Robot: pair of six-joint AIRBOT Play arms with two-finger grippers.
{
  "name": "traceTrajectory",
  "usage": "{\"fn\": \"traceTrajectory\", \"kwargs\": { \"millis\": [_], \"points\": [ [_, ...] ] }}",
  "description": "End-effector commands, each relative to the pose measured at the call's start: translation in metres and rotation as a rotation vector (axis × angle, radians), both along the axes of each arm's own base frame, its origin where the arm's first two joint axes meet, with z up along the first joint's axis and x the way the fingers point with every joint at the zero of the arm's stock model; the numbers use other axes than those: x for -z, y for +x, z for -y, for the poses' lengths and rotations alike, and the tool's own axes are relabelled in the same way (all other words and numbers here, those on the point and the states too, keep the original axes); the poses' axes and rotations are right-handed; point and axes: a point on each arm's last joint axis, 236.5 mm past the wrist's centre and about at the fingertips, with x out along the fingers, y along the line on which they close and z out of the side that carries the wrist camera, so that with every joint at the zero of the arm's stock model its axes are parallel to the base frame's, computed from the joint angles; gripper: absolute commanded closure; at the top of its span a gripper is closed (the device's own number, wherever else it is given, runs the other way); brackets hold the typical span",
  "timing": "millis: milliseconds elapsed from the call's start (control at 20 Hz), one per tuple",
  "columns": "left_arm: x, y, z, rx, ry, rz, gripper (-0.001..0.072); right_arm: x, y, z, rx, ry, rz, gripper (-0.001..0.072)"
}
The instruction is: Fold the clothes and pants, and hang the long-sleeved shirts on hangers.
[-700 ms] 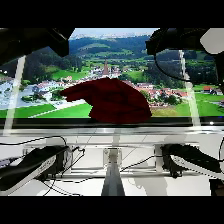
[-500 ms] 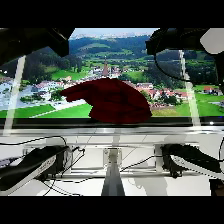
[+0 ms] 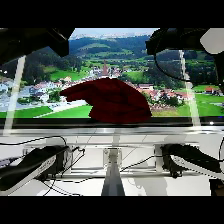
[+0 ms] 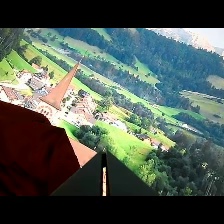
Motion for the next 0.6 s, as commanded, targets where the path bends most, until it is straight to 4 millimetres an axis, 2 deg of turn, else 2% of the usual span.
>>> {"fn": "traceTrajectory", "kwargs": {
  "millis": [0, 150, 250, 300, 400, 450, 550],
  "points": [
    [-0.001, 0.0, -0.001, -0.001, -0.001, 0.001, 0.0589, 0.0, 0.0, 0.0, -0.001, 0.0, -0.001, 0.07],
    [-0.001, 0.0, 0.0, -0.001, -0.003, 0.0, 0.059, -0.001, -0.002, -0.005, -0.009, 0.02, -0.005, 0.07],
    [-0.006, -0.007, 0.01, 0.012, -0.121, -0.078, 0.0589, 0.001, -0.008, -0.012, -0.01, 0.066, -0.041, 0.0697],
    [-0.009, -0.01, 0.014, 0.025, -0.156, -0.093, 0.0589, 0.01, -0.016, -0.009, -0.013, 0.041, -0.09, 0.0699],
    [-0.005, -0.013, 0.014, 0.033, -0.14, -0.108, 0.0589, 0.04, -0.039, 0.014, -0.007, -0.083, -0.224, 0.0699],
    [0.0, -0.013, 0.013, 0.031, -0.116, -0.113, 0.0589, 0.058, -0.05, 0.026, 0.003, -0.139, -0.298, 0.07],
    [0.015, -0.019, 0.011, 0.043, -0.061, -0.155, 0.0589, 0.103, -0.075, 0.031, 0.003, -0.152, -0.465, 0.07]
  ]
}}
